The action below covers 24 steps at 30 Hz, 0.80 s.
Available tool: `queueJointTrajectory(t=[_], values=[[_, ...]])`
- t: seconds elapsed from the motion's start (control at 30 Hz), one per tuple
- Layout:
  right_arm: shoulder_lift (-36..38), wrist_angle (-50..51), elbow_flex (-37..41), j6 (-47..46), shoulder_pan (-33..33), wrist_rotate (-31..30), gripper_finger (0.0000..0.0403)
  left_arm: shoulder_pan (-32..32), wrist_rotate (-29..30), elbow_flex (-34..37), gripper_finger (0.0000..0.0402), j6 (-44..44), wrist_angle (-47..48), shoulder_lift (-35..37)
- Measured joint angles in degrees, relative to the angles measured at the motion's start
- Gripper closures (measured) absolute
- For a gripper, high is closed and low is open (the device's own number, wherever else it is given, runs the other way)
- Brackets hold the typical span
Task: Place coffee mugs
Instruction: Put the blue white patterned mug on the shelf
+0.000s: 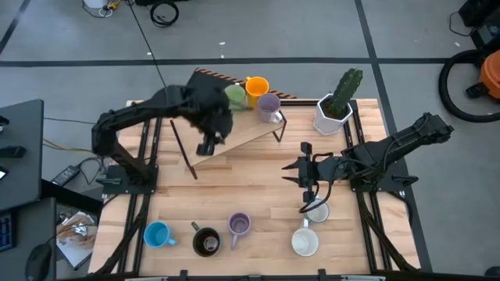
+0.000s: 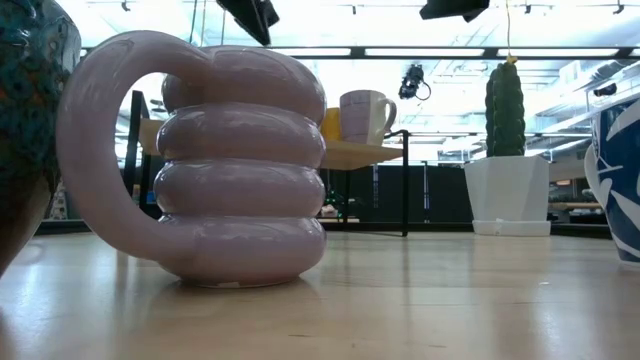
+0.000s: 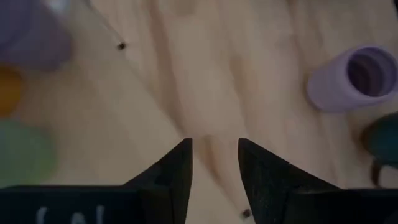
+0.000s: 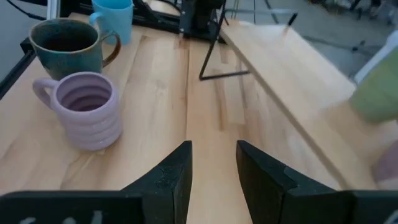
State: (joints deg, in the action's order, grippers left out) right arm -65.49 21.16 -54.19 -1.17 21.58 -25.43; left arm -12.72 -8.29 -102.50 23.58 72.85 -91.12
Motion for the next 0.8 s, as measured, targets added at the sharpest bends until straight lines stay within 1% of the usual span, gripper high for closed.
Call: queueJointTrajectory(t=[0.1, 0.27, 0.37, 0.47, 0.57, 0.7, 0.8], values=[[0.0, -0.25, 0.76, -3.11, -0.02, 1.27, 0.0273, 4.58, 2.02, 5.43, 0.0276, -3.92, -1.33, 3.07], [0.0, -4.4, 3.58, -3.82, -0.02, 2.27, 0.0273, 13.28, 3.34, 16.04, 0.0283, -13.12, -7.29, 8.92], [-0.3, -6.99, 4.37, -4.65, 0.0, 3.34, 0.0273, 18.41, 3.97, 20.61, 0.0283, -19.11, -10.11, 10.5], [-2.02, -8.97, 4.37, -4.76, -0.03, 4.73, 0.0273, 22.7, 5.17, 23.2, 0.0283, -24.64, -10.14, 10.62], [-5.48, -9.25, 3.32, -4.67, -0.42, 7.57, 0.0273, 26.29, 7.38, 25.58, 0.0283, -29.06, -11.78, 10.66], [-10.22, -6.77, 0.06, -4.67, -1.18, 11.23, 0.0273, 29.7, 8.88, 29.2, 0.0283, -30.48, -17.46, 10.65], [-13.16, -2.75, -3.6, -4.54, -1.57, 12.03, 0.0273, 31.4, 11.02, 31.24, 0.0283, -30.44, -20.65, 10.65]])
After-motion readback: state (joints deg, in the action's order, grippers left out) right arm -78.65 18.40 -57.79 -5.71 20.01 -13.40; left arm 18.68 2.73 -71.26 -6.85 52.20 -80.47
